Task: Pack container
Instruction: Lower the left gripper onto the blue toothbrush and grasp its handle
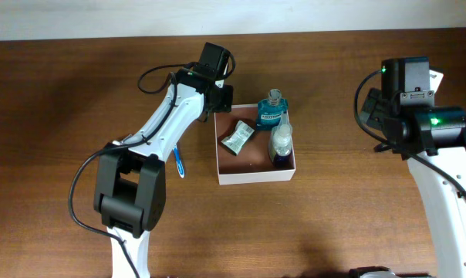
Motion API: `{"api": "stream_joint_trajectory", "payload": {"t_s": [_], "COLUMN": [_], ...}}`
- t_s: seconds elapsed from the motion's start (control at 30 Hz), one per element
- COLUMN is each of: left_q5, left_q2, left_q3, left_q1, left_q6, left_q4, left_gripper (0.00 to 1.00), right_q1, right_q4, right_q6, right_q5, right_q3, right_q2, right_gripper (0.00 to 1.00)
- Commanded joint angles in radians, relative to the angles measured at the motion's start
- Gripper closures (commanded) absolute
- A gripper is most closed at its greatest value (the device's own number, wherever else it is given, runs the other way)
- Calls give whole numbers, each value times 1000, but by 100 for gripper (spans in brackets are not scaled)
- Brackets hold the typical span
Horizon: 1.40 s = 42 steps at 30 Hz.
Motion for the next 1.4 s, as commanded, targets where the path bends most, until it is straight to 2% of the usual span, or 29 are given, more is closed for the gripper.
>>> {"api": "stream_joint_trajectory", "payload": {"t_s": [0.0, 0.03, 0.07, 0.13, 0.17, 0.27, 0.37, 0.47, 0.6, 0.8, 0.83, 0.9, 1.13, 1.27, 1.37], "left_q5": [-147, -205, -202, -180, -149, -46, 5, 87, 121, 120, 121, 122, 123, 34, 29], "left_q2": [5, 3, -6, -18, -23, -22, -23, -23, -23, -23, -23, -23, -47, -100, -106], "left_q3": [28, 49, 65, 70, 70, 49, -30, -183, -319, -338, -338, -337, -337, -336, -336], "left_q1": [29, 54, 88, 123, 159, 230, 265, 272, 264, 263, 263, 263, 251, 218, 196], "left_q6": [16, 15, 11, -3, -37, -71, -71, -71, -72, -76, -80, -117, -125, -148, -148], "left_q4": [-7, -26, -54, -90, -138, -251, -246, -128, -5, -12, -12, -24, -79, -75, -82], "left_gripper": [93, 56, 20, 13, 13, 4, 4, 6, 10, 11, 17, 22, 21, 21, 21], "right_q1": [-5, -5, -5, -5, -5, -5, -5, -5, -5, -5, -5, -5, -5, -5, -5], "right_q4": [3, 3, 3, 3, 2, 2, 2, 3, 2, 2, 2, 3, 2, 3, 2], "right_q6": [1, 1, 1, 1, 1, 1, 1, 1, 1, 1, 1, 1, 1, 1, 1], "right_q5": [16, 16, 16, 16, 16, 16, 16, 16, 16, 16, 16, 16, 16, 16, 16], "right_q3": [9, 9, 9, 9, 9, 9, 9, 9, 9, 9, 9, 9, 9, 9, 9], "right_q2": [0, 0, 0, 0, 0, 0, 0, 0, 0, 0, 0, 0, 0, 0, 0], "right_gripper": [1, 1, 1, 1, 2, 1, 1, 1, 1, 1, 1, 1, 1, 1, 1]}}
